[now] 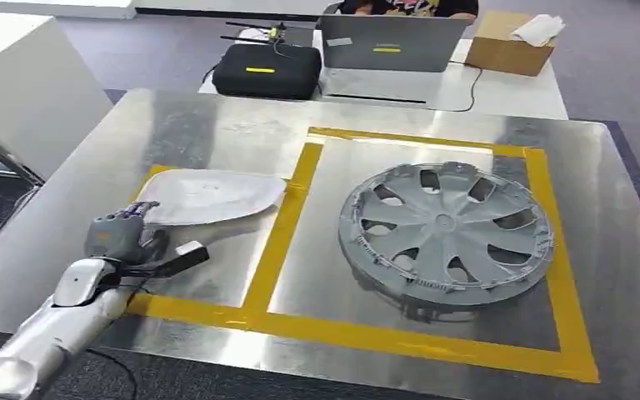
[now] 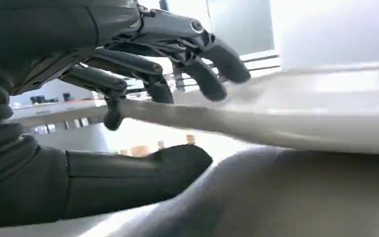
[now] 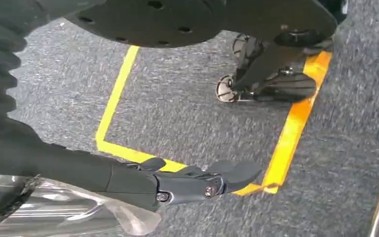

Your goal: Take the parts from the cabinet and place them on the table.

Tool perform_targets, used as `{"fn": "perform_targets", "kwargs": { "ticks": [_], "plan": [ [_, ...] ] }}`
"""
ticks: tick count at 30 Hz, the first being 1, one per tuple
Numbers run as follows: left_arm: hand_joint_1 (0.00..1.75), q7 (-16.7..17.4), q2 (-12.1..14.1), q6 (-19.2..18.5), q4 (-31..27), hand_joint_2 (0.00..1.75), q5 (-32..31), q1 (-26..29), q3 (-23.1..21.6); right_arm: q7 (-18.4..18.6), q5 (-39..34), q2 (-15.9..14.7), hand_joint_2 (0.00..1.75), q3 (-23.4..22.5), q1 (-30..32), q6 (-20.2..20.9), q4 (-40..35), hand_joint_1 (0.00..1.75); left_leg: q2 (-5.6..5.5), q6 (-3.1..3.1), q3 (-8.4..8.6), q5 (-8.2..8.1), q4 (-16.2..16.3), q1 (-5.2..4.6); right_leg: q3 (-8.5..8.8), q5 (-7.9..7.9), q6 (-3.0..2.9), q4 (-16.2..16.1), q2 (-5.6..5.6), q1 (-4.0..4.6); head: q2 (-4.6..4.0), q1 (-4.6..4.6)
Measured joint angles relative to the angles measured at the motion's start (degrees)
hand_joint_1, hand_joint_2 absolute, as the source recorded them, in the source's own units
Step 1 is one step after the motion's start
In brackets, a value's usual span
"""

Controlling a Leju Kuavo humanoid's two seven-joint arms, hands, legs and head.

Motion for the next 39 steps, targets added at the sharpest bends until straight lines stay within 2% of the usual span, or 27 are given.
{"fn": "perform_targets", "kwargs": {
  "ticks": [3, 6, 14, 16, 17, 18, 19, 20, 21, 23, 24, 25, 26, 28, 29, 30, 31, 33, 34, 35, 36, 38, 39],
  "plan": [
    [0.0, -2.9, 0.4, 0.0, -8.2, 0.0, 2.8, 6.1, 2.3, -0.3, -0.6, 0.0, 0.0, -0.1, 0.2, -0.1, 0.0, 0.0, 0.0, -0.11, 0.05, -0.13, 0.0, 0.01, 0.03, -0.13, -0.06, 0.0, -0.01, 0.0, 0.0, 0.02],
    [0.0, -3.5, 0.4, 0.0, -14.7, 0.0, 3.2, 10.5, 3.7, -0.5, -0.8, 0.0, 0.0, -0.1, 0.2, -0.1, 0.0, 0.0, 0.0, -0.12, 0.06, -0.18, 0.0, 0.01, 0.07, -0.19, -0.05, 0.0, -0.01, 0.0, 0.0, 0.04],
    [0.0, -3.6, 0.5, -0.2, -20.6, 0.0, 3.4, 13.3, 5.4, -0.6, -0.9, 0.0, 0.0, -0.1, 0.2, -0.2, 0.0, 0.0, -0.02, -0.09, 0.18, -0.22, 0.0, 0.0, 0.21, -0.2, -0.05, 0.0, -0.05, 0.0, 0.0, 0.02],
    [0.0, -7.0, 0.5, 0.1, -21.8, 0.0, 7.0, 14.2, 5.7, -0.7, -1.1, 0.0, 0.0, -0.2, 0.2, -0.2, 0.0, 0.0, -0.01, -0.09, 0.2, -0.24, 0.0, 0.0, 0.26, -0.19, -0.04, 0.0, -0.02, 0.0, 0.0, 0.04],
    [0.0, -8.7, 0.5, 0.2, -23.1, 0.0, 9.0, 15.4, 6.0, -0.8, -1.3, 0.0, 0.0, -0.2, 0.2, -0.2, 0.0, 0.0, 0.02, 0.32, 0.16, -0.6, 0.2, -0.29, 0.44, -0.02, 0.29, -0.6, 0.02, -0.3, 0.0, 0.02],
    [0.0, -11.2, 0.4, 0.2, -26.0, 0.0, 12.1, 17.4, 6.4, -0.9, -1.5, 0.2, 0.0, -0.4, 0.4, -0.2, 0.0, 0.0, 0.03, 1.2, 0.71, -0.06, -0.5, -0.3, 0.86, 0.38, 0.99, -1.0, 0.12, -0.25, 0.02, -0.04],
    [0.0, -12.9, 0.2, 0.2, -28.6, 0.0, 14.6, 19.6, 6.6, -1.1, -1.7, 0.2, 0.0, -0.6, 0.4, -0.3, 0.0, 0.0, 0.28, 1.4, 1.88, 0.76, -2.6, 0.6, 1.12, -0.05, 1.03, -1.0, 0.18, 0.01, 0.0, -0.04],
    [0.0, -15.0, -0.3, -0.1, -31.4, 0.0, 18.0, 21.6, 6.8, -1.2, -1.9, 0.1, 0.0, -0.9, 0.6, -0.4, 0.0, 0.0, 0.59, 1.48, 2.66, 1.1, -3.5, 0.53, 0.85, -1.17, 1.17, -0.4, -0.19, 0.11, 0.0, 0.15],
    [0.0, -16.9, -0.6, -0.4, -33.6, 0.0, 20.9, 23.3, 7.1, -1.1, -2.0, 0.1, 0.0, -1.0, 0.7, -0.4, 0.0, 0.0, 0.63, 1.72, 2.86, 1.3, -3.7, 0.69, -0.31, -3.24, 1.3, 2.5, -0.21, -0.04, 0.0, 0.31],
    [0.0, -20.4, -1.2, -0.5, -38.1, 0.0, 25.9, 27.1, 7.8, -1.2, -2.2, 0.1, 0.0, -1.4, 0.7, -0.4, 0.0, 0.0, 0.73, 1.62, 2.74, 1.28, -3.7, 0.8, -4.13, -7.17, 1.8, 10.9, -0.3, -0.57, 0.0, 0.35],
    [0.0, -22.3, -1.6, -0.5, -40.3, 0.0, 28.3, 29.2, 8.3, -1.2, -2.4, 0.1, 0.0, -1.6, 0.9, -0.4, 0.0, 0.0, 0.8, 1.51, 2.71, 1.22, -3.6, 0.9, -5.81, -8.26, 2.17, 14.3, -0.35, -0.94, 0.0, 0.26],
    [0.0, -24.1, -2.0, -0.5, -42.2, 0.0, 30.5, 30.9, 9.0, -1.2, -2.6, 0.1, 0.0, -1.7, 1.1, -0.4, 0.0, 0.0, 0.8, 1.29, 2.69, 1.17, -3.6, 1.1, -5.98, -7.72, 2.55, 14.8, -0.43, -1.28, 0.0, 0.31],
    [0.0, -25.8, -2.4, -0.6, -43.8, 0.0, 32.6, 32.5, 9.6, -1.2, -2.6, 0.1, 0.0, -1.8, 1.2, -0.4, 0.0, 0.0, 0.75, 0.85, 2.67, 1.08, -3.4, 1.39, -4.76, -5.85, 3.02, 12.5, -0.51, -1.68, 0.0, 0.31],
    [0.0, -30.5, -3.9, -2.6, -47.3, 0.0, 39.8, 35.6, 11.8, -1.2, -2.8, 0.1, 0.0, -2.1, 1.2, -0.5, 0.0, 0.0, 0.67, -0.18, 2.45, 0.62, -2.4, 2.11, 0.23, -1.14, 4.07, 3.2, -0.67, -2.58, 0.0, 0.31],
    [0.0, -32.6, -4.8, -4.2, -48.7, 0.0, 43.7, 36.8, 13.5, -1.2, -2.8, 0.2, 0.0, -2.2, 1.1, -0.5, 0.0, 0.0, 0.68, -1.0, 2.16, 0.25, -1.4, 2.02, 2.16, -1.37, 4.84, -0.6, -0.53, -2.9, 0.0, 0.37],
    [0.0, -34.1, -5.5, -5.6, -49.7, 0.0, 46.7, 37.5, 15.5, -1.3, -2.8, 0.7, 0.0, -2.3, 1.0, -0.5, 0.1, 0.0, 0.52, -1.64, 1.72, -0.08, -0.6, 1.94, 2.07, -1.47, 3.75, -0.5, 0.23, -2.5, 0.0, 0.61],
    [0.0, -35.2, -6.4, -6.5, -50.6, 0.0, 48.0, 38.0, 17.3, -1.3, -2.8, 0.6, 0.0, -2.4, 1.1, -0.5, 0.0, 0.0, 0.38, -1.95, 1.63, 0.18, -0.7, 1.88, 2.12, -1.46, 2.88, 0.1, -0.01, -2.44, 0.0, 0.26],
    [0.0, -35.5, -7.4, -7.6, -51.8, 0.0, 48.3, 39.1, 19.7, -1.3, -2.8, 0.6, 0.0, -2.5, 1.2, -0.6, 0.0, 0.0, 0.18, -2.49, 1.68, 0.85, -1.0, 2.1, 1.84, -1.12, 2.13, 0.4, -0.09, -2.24, 0.0, 0.33],
    [0.0, -35.5, -7.9, -8.1, -52.2, 0.0, 48.3, 39.5, 20.7, -1.3, -2.9, 0.6, 0.0, -2.6, 1.2, -0.6, 0.0, 0.0, 0.12, -2.77, 1.43, 0.92, -0.9, 2.28, 1.07, -0.62, 1.38, 0.4, -0.23, -2.32, 0.0, 0.33],
    [0.0, -35.5, -8.3, -8.2, -52.4, 0.0, 48.3, 39.7, 21.4, -1.3, -2.9, 0.6, 0.0, -2.7, 1.1, -0.6, 0.0, 0.0, 0.16, -2.89, 0.96, -0.54, -0.2, 2.39, 1.14, -0.27, 0.83, 0.3, -0.42, -2.32, 0.0, 0.22],
    [0.0, -35.5, -8.7, -8.3, -52.7, 0.0, 48.2, 39.8, 22.0, -1.4, -2.9, 0.6, 0.0, -2.8, 1.0, -0.6, 0.0, 0.0, 0.17, -2.92, -0.16, -3.59, 2.9, 2.35, 0.7, 0.06, 0.37, 0.3, -0.46, -2.17, 0.0, 0.22],
    [0.0, -35.5, -9.2, -8.4, -53.1, 0.0, 48.2, 39.9, 23.0, -1.4, -2.9, 0.6, 0.0, -2.9, 1.1, -0.6, 0.0, 0.0, 0.17, -2.94, -3.08, -9.12, 12.0, 2.24, -0.25, 0.74, -0.11, 0.4, -0.74, -1.76, 0.0, 0.2],
    [0.0, -35.5, -9.4, -8.6, -53.1, 0.0, 48.3, 40.0, 23.3, -1.4, -2.9, 0.6, 0.0, -2.9, 1.1, -0.5, 0.0, 0.0, 0.18, -2.83, -3.93, -10.72, 15.6, 2.22, -0.74, 1.07, -0.26, 0.4, -0.83, -1.49, 0.0, 0.2]
  ]
}}
